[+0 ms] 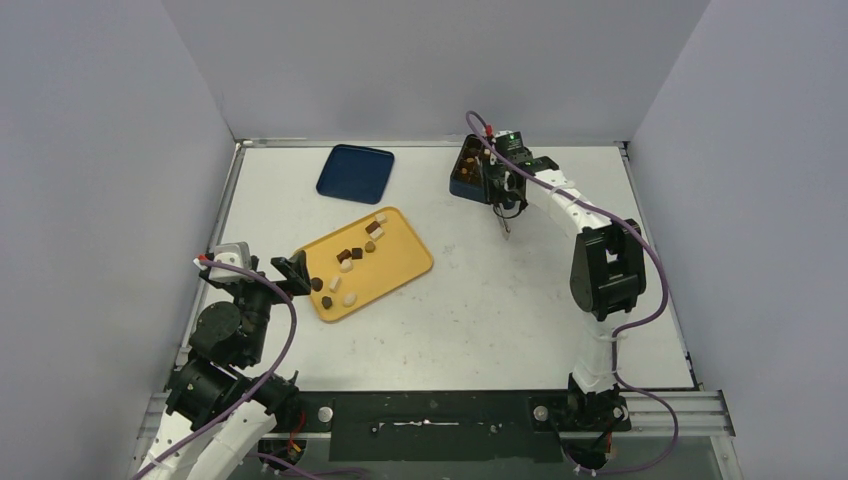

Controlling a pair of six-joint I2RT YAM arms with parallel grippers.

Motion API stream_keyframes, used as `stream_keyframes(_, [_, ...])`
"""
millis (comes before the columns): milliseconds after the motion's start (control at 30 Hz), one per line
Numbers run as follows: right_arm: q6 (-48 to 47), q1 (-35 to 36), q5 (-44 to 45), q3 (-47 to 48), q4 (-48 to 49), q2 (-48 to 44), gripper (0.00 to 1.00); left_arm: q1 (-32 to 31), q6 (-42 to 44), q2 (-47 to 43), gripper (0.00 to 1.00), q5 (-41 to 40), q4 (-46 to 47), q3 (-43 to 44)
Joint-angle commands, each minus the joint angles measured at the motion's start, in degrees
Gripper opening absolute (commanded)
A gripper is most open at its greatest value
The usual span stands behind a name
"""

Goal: Pack the chocolate
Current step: Place the fake chocolate in the packing box.

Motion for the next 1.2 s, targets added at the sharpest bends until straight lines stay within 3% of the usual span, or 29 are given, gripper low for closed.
stream_keyframes(0, [0.7,-0.1,0.7,0.6,4.1,-1.7,0.29,0.3,0.3,-0.5,0.97,0.4,2.5,0.4])
stream_keyframes(500, [0.5,-0.6,0.8,1.5,4.4,0.0,0.39,0.3,0.4,0.1,0.97,0.7,2.6,0.4])
stream_keyframes(1167, [1.0,-0.4,0.8,2.5,2.5,-3.5,0.43,0.3,0.3,0.0,0.97,0.3,2.1,0.6])
